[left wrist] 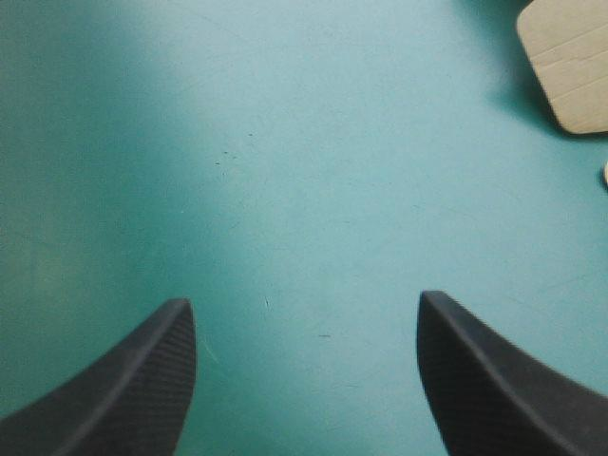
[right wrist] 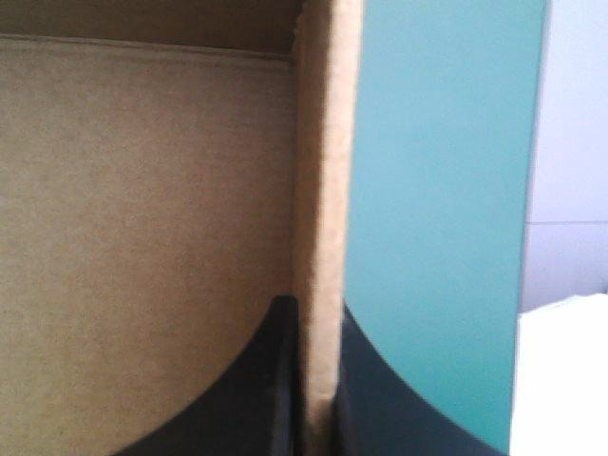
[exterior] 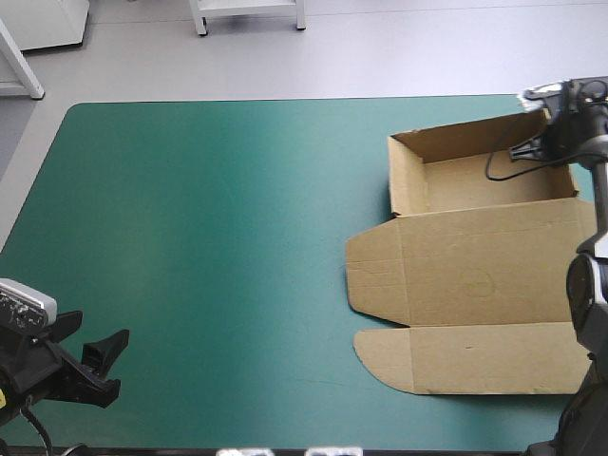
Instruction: Fold the box
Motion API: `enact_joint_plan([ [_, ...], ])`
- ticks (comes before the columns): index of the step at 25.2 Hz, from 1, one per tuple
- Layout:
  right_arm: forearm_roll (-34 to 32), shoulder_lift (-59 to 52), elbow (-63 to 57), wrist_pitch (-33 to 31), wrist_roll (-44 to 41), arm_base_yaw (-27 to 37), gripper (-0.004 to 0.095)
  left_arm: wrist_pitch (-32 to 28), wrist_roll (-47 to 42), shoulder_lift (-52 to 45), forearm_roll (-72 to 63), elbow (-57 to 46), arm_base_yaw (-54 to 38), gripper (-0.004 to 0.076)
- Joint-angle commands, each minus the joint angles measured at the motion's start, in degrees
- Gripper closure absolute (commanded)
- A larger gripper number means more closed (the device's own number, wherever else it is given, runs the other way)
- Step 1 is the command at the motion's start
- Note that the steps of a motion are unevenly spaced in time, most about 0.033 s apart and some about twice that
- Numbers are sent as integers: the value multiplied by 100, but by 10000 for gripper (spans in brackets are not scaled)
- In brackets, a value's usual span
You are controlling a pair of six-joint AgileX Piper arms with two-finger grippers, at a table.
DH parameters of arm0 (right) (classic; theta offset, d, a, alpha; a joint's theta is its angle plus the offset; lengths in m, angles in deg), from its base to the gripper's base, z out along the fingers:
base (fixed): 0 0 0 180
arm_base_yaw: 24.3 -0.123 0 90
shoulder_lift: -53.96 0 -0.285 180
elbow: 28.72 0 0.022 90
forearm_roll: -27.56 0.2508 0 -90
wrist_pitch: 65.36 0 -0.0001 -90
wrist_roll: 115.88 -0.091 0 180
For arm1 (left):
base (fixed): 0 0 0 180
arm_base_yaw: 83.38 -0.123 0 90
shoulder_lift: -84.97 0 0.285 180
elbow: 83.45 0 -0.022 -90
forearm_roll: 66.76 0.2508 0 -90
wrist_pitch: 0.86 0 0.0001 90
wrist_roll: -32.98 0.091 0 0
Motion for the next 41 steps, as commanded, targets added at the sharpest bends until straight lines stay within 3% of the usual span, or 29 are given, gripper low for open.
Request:
enact_joint_plan([
  [1,22,-406,-386,609,172,863,925,-303,2,54,59,125,4,248],
  [5,-113,-394,-1118,1296,195,1246,925,-373,2,54,61,125,4,248],
  [9,-539,-302,-1216,1358,-209,1272,892,-533,2,54,103,125,4,248],
  [10,-682,-314,-1216,1369,-343,1296,785,-533,2,54,166,125,4,248],
  [13,-433,-326,-1195,1394,-379,1374,327,-552,2,54,318,125,4,248],
  [15,-432,-336,-1109,1343,-581,1374,172,-582,2,54,356,125,4,248],
  [21,-236,-970,-858,1355,-560,1344,237,-596,78,54,356,125,4,248],
  [26,1889,-1804,-817,915,386,1282,294,-594,120,54,722,125,4,248],
  [31,2791,-2698,-938,356,610,656,404,-594,120,54,841,125,4,248],
  [35,2899,-3762,-1828,860,668,-364,457,-625,74,54,874,102,4,248],
  [41,2780,-5980,-4321,2504,700,-1991,522,-793,-368,-347,1029,-248,4,248],
])
